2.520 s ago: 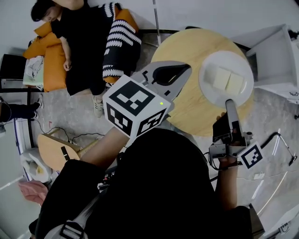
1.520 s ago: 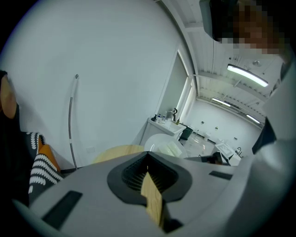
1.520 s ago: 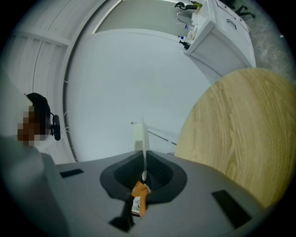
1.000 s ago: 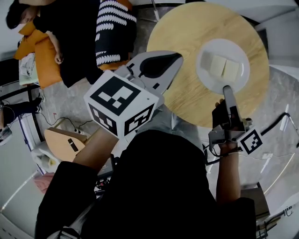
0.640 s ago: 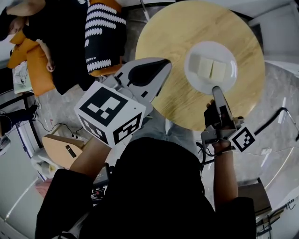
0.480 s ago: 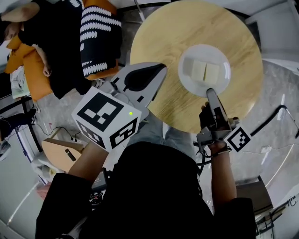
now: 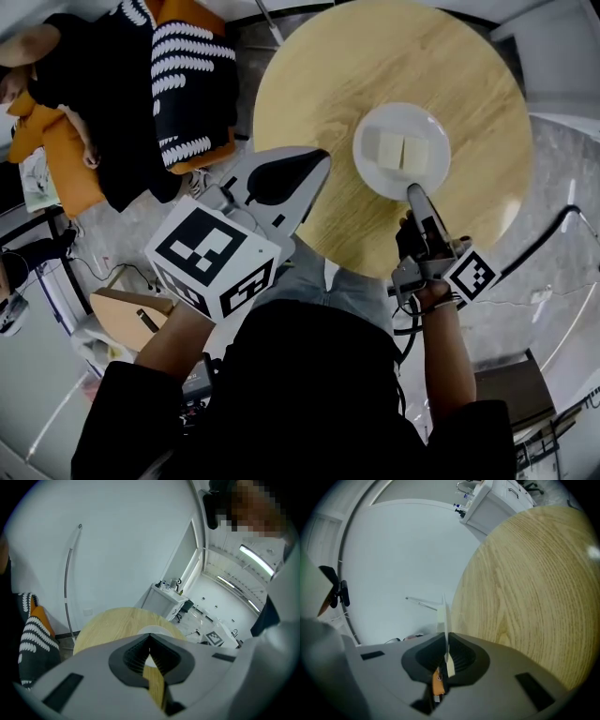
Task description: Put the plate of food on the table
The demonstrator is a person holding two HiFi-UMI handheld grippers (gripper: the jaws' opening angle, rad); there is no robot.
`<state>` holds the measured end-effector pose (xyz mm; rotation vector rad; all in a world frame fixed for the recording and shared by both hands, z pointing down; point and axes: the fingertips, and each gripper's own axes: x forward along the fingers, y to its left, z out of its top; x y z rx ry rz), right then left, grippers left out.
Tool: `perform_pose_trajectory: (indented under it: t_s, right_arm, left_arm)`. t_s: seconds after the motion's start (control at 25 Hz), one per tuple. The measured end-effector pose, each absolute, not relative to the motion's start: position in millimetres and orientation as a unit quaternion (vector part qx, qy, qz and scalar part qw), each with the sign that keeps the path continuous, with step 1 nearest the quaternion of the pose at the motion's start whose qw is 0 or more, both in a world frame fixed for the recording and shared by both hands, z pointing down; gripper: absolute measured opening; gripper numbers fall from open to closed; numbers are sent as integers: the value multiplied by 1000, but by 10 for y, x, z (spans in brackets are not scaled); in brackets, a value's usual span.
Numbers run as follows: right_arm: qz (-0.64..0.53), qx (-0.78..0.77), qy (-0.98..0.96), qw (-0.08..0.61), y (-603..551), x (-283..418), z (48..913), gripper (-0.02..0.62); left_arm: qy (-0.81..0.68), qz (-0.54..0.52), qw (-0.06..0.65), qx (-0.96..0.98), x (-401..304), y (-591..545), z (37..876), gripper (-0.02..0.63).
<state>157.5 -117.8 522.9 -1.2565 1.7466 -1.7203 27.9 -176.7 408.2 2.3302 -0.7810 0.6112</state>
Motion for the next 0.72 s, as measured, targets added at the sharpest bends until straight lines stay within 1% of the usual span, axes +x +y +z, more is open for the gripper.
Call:
perform_pose_trajectory:
  t_s: [0.72]
  right_arm:
    - [-652, -449, 573, 212, -1158, 1566, 5329, 26]
  left_arm:
    - [-290, 242, 307, 874, 257, -1770, 3957, 8]
